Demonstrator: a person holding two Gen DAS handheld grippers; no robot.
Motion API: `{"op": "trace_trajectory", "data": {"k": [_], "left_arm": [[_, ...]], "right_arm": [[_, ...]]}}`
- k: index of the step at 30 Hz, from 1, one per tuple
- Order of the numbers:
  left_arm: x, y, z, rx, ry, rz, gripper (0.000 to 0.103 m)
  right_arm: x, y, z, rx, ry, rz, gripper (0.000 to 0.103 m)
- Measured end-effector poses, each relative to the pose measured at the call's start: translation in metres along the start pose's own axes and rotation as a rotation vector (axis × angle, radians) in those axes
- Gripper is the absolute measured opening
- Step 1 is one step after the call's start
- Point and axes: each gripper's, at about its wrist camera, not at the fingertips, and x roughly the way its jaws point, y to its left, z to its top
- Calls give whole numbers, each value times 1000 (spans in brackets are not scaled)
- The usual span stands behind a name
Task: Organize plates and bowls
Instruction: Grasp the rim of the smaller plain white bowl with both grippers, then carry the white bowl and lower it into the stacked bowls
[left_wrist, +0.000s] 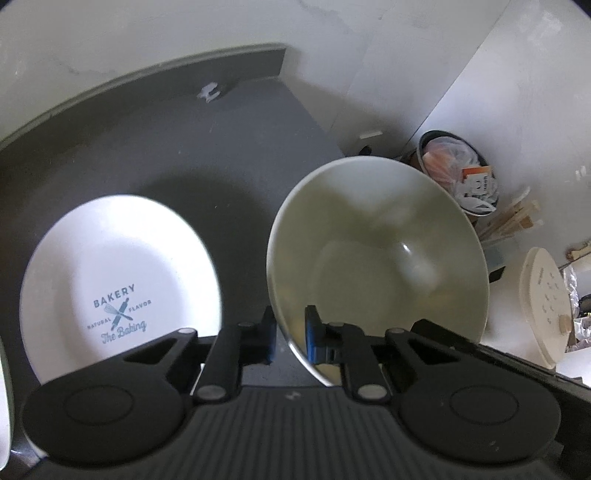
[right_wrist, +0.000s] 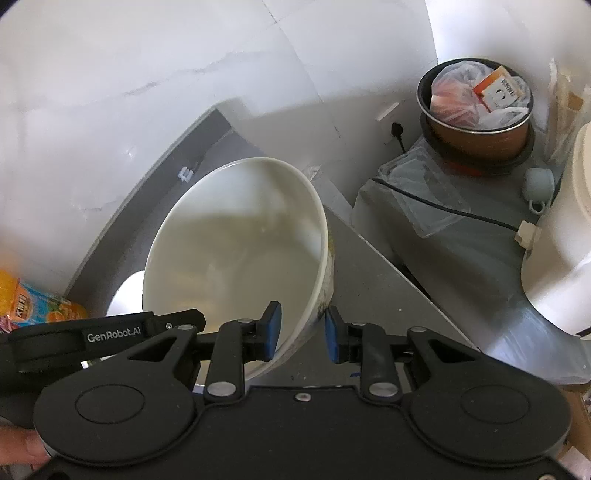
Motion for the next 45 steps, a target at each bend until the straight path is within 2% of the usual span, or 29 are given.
{"op": "trace_trajectory", "data": {"k": [10,28,45], "left_arm": [[-37,1,-7,14,-46,-35,14],[-94,23,-33,30,-103,-60,14],[-125,44,-65,39,-126,-88,14]], "right_arm": [[-34,14,-3,-23,-61,8,25],[-82,52,-38,-93,-149,16,25],[-110,70,-79,-110,-156,20,25]]}}
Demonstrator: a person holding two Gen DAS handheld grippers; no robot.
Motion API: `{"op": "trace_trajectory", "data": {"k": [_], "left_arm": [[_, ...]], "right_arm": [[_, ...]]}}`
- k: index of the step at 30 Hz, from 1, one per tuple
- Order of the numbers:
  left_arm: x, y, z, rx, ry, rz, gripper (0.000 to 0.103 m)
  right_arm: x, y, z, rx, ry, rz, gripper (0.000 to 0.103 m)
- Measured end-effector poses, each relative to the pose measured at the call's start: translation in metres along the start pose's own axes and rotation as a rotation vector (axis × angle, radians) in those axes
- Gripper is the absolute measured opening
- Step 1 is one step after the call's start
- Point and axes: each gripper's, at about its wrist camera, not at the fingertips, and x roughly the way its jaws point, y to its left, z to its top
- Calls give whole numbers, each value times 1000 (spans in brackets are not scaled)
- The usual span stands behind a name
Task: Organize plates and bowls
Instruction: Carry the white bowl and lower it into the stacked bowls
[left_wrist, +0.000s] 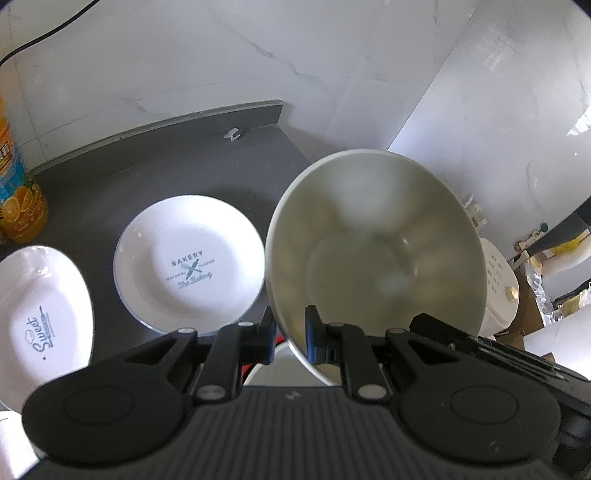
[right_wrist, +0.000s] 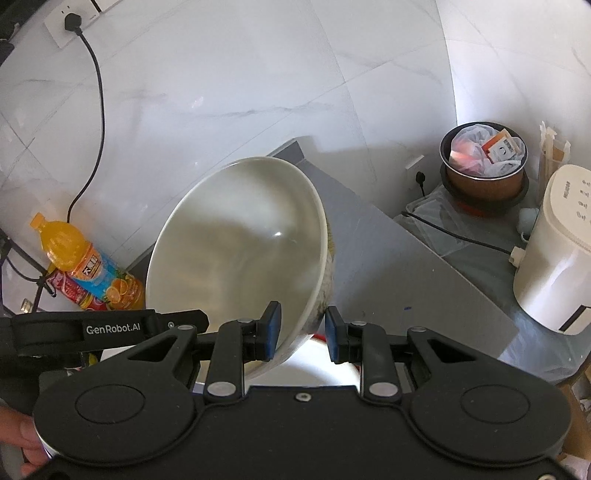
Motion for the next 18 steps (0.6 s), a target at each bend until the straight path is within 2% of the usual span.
{"op": "trace_trajectory", "data": {"k": [9,18], "left_arm": [[-6,3,-18,10,-3,-18,14],[-6,12,-39,-8,28,-21,14]], "right_arm": [[-8,0,-24,-4,17,-5,25],[-7,8,-41,-9,61,-18,25]]}}
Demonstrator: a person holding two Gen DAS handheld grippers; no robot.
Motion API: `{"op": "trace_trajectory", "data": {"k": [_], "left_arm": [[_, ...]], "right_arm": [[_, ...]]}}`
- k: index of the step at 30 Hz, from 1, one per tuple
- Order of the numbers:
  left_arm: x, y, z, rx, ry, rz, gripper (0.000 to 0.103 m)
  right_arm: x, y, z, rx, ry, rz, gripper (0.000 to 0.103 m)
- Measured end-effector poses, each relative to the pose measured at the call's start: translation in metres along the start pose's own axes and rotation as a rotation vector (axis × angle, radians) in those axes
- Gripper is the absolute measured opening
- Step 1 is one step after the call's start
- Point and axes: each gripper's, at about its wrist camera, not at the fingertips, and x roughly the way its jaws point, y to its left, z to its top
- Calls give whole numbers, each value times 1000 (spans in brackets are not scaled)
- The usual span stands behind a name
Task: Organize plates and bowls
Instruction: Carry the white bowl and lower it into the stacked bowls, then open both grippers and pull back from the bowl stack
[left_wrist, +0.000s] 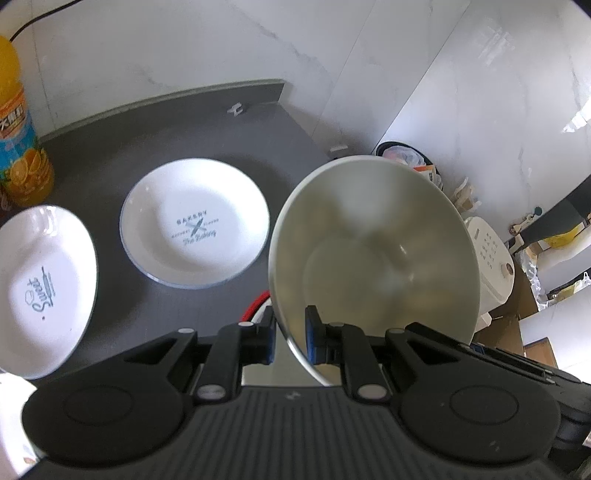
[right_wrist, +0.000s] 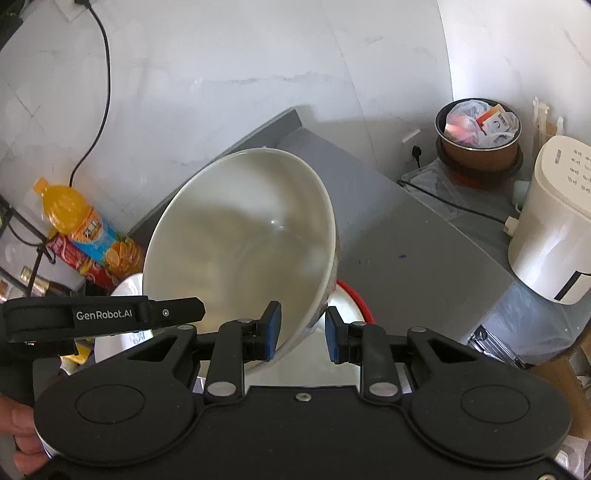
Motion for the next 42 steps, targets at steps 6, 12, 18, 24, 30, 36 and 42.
{"op": "trace_trajectory", "data": {"k": [6,12,18,24,30,36,42], "left_arm": [[3,1,-14,0,32,6,14],[6,3,-27,-9,54,15,14],[8,8,-36,-35,76,31,14],[10,10,-41,-53,83,48,15],[10,10,-39,-55,80,51,15],[11,10,-36,-70,90,50,17],[5,11,-32,-91,94,77,22]], "right_arm": [[2,-1,-12,-8,42,-13,25],[4,-4,-24,-6,81,-9,26],[6,-4,-34,-14,115,-6,26],[11,-2,-31,-35,135,-2,27],[12,2,-29,-58,151,23,41],[2,-4,-29,-86,170,33,44],[-15,-22,-23,-66,150,66,44]]}}
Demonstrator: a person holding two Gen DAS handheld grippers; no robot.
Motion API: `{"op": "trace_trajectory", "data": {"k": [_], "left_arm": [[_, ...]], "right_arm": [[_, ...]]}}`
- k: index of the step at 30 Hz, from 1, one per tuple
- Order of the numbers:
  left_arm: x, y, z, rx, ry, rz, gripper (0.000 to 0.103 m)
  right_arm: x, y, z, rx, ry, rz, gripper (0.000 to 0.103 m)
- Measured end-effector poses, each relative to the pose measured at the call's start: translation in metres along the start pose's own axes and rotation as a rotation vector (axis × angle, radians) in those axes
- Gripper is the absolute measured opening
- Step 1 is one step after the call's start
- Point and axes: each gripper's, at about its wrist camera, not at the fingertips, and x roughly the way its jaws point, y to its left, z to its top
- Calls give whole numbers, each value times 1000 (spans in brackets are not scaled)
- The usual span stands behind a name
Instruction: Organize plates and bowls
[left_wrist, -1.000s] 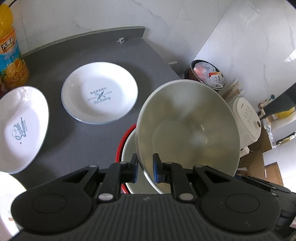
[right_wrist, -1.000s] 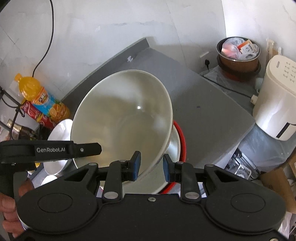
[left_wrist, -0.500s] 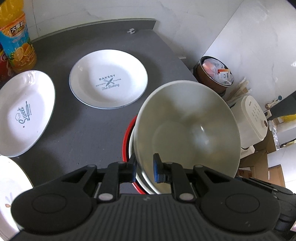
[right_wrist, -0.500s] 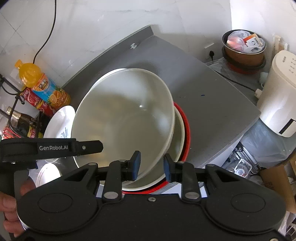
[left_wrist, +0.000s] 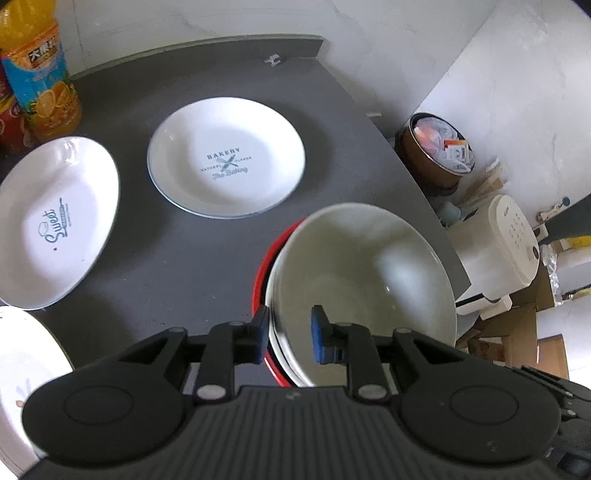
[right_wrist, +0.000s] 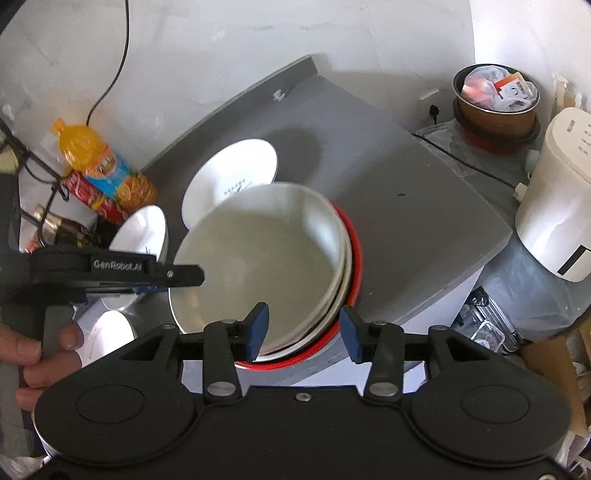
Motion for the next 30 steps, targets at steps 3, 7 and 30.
{"op": "trace_trajectory", "data": {"k": [3,7,30], "left_arm": [[-4,3,1,-25,-17,27,26],[-13,12,2,-92,-41,58,31],[-64,102,-15,-334,-139,272,71]], "right_arm": [[-5,-3,9,-10,-23,12,44],[-5,1,22,-52,-27,51,52],[14,77,48,-266,-5,134,80]]}}
